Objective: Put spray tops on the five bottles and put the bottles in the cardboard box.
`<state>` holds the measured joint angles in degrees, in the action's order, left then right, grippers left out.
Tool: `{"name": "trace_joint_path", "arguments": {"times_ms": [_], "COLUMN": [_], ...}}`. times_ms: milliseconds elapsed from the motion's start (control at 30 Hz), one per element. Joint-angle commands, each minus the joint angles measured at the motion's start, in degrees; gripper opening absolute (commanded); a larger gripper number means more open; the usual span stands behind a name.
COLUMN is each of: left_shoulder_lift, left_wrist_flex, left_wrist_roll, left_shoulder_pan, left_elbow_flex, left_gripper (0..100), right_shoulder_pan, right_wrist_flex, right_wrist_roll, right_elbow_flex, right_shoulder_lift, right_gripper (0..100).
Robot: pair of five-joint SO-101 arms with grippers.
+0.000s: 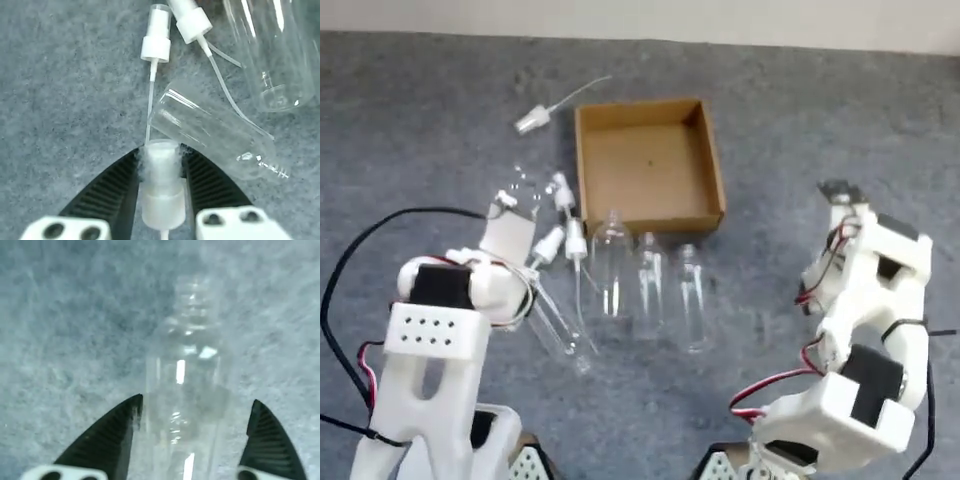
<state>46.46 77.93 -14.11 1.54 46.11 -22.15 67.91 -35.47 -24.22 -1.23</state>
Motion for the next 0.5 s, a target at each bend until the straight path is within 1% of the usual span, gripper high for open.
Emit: {"name": "trace_joint_path", "arguments": {"times_ms": [0, 133, 233, 333, 467], "left_shoulder_lift": [0.9, 0.9, 1.2, 1.2, 1.2], "left_wrist_flex": [-1.1, -0.9, -1.1, -1.1, -1.1], "left_wrist_roll": [0.4, 0.4, 0.4, 0.3, 0.3], "left_shoulder_pan": [-1.5, -1.2, -1.3, -1.4, -1.3], "left_elbow_flex": [-0.2, -0.2, 1.3, 1.8, 2.0], "left_gripper": [0, 0, 0, 0, 0], "right_shoulder_pan": [1.6, 3.4, 3.3, 3.2, 2.6], "right_wrist_flex": [2.4, 3.7, 2.9, 2.1, 1.8], "right_wrist_roll": [0.7, 0.7, 0.4, 0.4, 0.4], "right_elbow_flex": [6.6, 9.7, 9.8, 10.1, 10.2], "right_shoulder_lift": [3.1, 3.0, 2.7, -1.4, -6.6], "right_gripper": [27.1, 27.1, 27.0, 27.0, 20.9]}}
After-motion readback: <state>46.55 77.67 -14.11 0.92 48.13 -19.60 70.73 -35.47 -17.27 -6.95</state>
